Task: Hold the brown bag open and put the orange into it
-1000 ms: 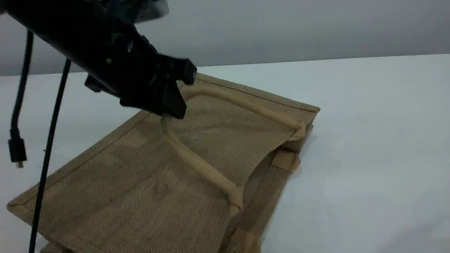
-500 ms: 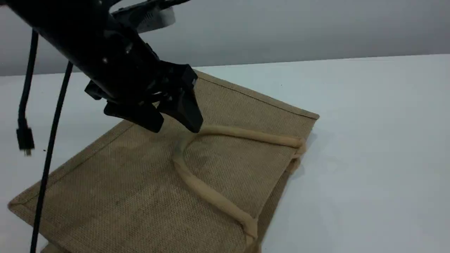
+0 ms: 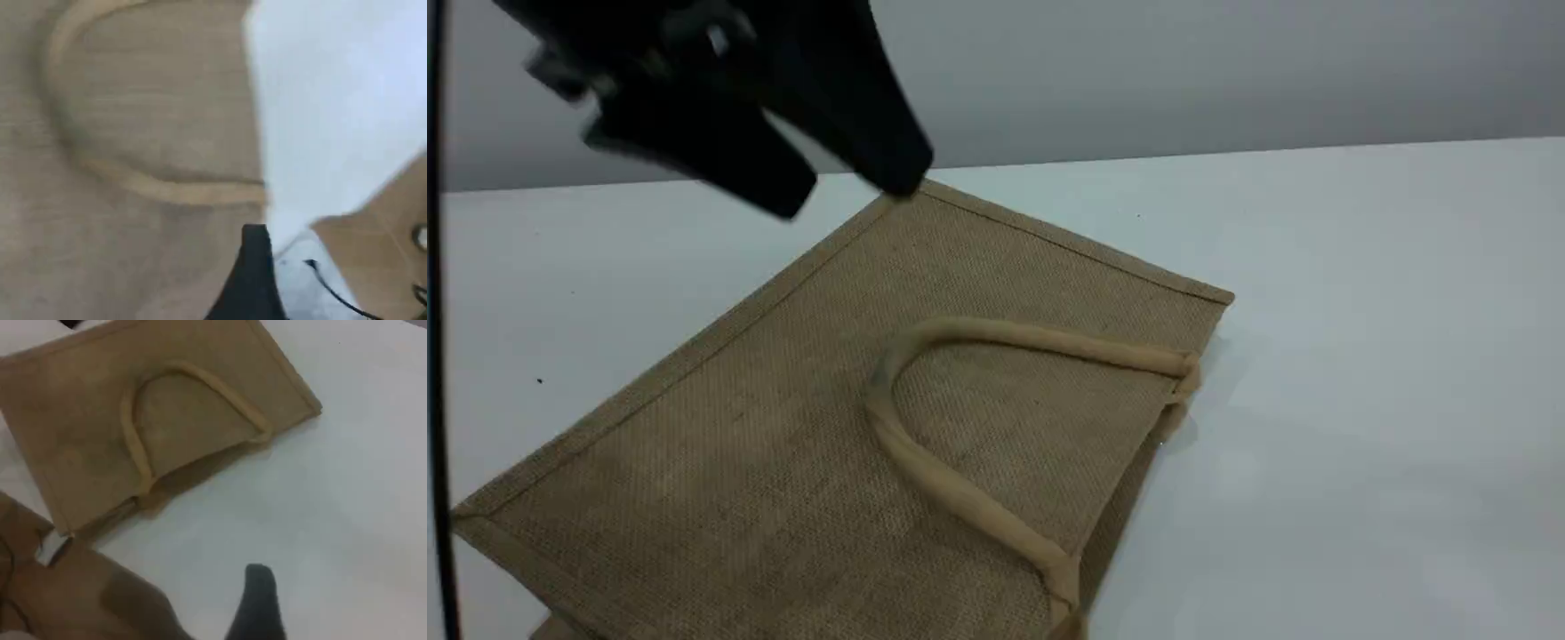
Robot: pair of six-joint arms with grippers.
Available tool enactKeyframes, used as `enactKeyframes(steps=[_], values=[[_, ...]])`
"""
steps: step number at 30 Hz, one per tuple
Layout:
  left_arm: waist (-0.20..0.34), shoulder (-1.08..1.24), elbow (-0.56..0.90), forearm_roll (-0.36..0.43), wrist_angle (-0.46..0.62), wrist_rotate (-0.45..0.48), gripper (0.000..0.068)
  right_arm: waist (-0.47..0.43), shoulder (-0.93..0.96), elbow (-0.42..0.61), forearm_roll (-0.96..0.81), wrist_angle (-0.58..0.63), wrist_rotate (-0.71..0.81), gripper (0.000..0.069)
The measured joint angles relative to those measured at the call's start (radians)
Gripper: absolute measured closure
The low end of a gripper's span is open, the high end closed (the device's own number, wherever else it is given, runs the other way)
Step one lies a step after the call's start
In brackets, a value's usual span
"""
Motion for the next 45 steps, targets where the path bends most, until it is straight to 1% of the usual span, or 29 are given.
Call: enactKeyframes(steps=[5,8,10,14,18,20,24,28,37,40,45], values=[[-0.098,-0.179,0.02,0.007,0.009,-0.052,0.0107,0.0,-0.124,0.14,0.0,-0.054,0.024,0.0184],[-0.141,-0.285,0.02,0.047,0.04,-0.108,0.0107,0.0,-0.195,0.207,0.018,-0.083,0.033,0.0184],[-0.156,-0.354,0.02,0.08,0.059,-0.154,0.0107,0.0,-0.237,0.234,0.018,-0.094,0.033,0.0184],[-0.157,-0.471,0.02,0.156,0.115,-0.245,0.0107,0.0,-0.309,0.235,0.017,-0.106,0.033,0.0184],[-0.157,-0.572,0.02,0.199,0.166,-0.309,0.0107,0.0,-0.332,0.235,0.016,-0.105,0.029,0.0184],[-0.157,-0.616,0.02,0.215,0.183,-0.314,0.0107,0.0,-0.332,0.235,0.015,-0.105,0.029,0.0184],[-0.157,-0.699,0.029,0.221,0.24,-0.311,0.0107,0.0,-0.332,0.235,0.015,-0.105,0.027,0.0184],[-0.157,-0.786,0.087,0.272,0.299,-0.304,0.0107,0.0,-0.33,0.235,0.018,-0.105,0.026,0.0184],[-0.157,-1.023,0.296,0.428,0.285,-0.303,0.0107,0.0,-0.33,0.235,0.019,-0.104,0.028,0.0184],[-0.157,-1.1,0.373,0.468,0.255,-0.303,0.0107,0.0,-0.33,0.235,0.02,-0.104,0.028,0.0184],[-0.157,-1.212,0.487,0.484,0.189,-0.299,0.0107,0.0,-0.33,0.235,0.02,-0.104,0.028,0.0184]])
